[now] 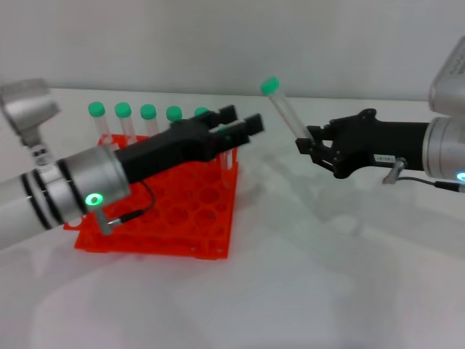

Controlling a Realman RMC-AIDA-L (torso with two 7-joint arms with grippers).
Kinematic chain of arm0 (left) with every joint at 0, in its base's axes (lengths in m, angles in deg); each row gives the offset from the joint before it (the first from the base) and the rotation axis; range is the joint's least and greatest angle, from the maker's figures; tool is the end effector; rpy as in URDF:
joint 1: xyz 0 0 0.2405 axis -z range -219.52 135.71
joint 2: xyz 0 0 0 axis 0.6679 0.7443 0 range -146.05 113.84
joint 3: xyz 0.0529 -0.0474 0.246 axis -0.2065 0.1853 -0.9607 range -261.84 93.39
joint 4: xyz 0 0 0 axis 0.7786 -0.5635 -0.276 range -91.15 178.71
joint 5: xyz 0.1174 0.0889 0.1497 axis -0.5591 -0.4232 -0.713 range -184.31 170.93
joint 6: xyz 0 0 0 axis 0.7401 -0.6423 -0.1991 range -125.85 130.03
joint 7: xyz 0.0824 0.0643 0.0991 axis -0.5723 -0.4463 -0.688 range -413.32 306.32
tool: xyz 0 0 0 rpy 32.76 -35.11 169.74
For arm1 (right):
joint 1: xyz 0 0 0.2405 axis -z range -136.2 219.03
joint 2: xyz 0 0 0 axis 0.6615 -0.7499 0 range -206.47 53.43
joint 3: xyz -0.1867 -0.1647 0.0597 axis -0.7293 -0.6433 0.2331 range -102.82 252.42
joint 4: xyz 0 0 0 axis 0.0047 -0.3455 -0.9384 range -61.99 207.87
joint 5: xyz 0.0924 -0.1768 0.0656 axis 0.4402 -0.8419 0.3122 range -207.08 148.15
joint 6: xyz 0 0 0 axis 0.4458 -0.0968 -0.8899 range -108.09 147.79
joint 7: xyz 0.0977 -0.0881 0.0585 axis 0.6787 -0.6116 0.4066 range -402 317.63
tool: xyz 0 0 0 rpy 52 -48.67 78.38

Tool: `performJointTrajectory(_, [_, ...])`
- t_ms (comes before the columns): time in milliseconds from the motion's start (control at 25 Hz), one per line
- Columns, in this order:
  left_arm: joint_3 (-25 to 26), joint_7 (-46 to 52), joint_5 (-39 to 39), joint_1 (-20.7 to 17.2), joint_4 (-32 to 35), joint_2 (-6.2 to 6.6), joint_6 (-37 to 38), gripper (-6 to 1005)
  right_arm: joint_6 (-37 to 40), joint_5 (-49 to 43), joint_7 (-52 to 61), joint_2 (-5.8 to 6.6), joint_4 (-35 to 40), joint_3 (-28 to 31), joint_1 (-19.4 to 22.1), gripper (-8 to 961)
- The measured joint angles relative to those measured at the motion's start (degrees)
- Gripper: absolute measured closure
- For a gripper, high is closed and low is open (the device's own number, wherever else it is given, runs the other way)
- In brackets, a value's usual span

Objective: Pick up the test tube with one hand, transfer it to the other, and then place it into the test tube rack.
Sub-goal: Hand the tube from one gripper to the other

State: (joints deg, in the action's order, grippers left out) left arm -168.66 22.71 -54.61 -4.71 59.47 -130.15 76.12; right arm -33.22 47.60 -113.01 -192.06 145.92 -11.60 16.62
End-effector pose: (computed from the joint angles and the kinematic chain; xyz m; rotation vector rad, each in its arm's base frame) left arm -0.2142 0.3711 -0.0310 -2.4366 -0.9095 -1.1826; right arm 0.1454 0.3784 -0.0033 -2.5749 0.3593 0.4498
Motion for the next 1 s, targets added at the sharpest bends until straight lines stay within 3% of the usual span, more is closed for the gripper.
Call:
performJointTrajectory(240, [0.4,0.4,-2.6,0.3,3.3,-1.06,-2.4,201,0.3,0.2,-1.0,-0.1,-0.5,-0.6,-0.7,723])
performJointTrajectory(1000, [0.4,0.2,-2.8,0.3,4.0,-1.14,-3.3,252,0.3,3.1,-5.6,-0.1,-2.2,-2.8,-1.1,703])
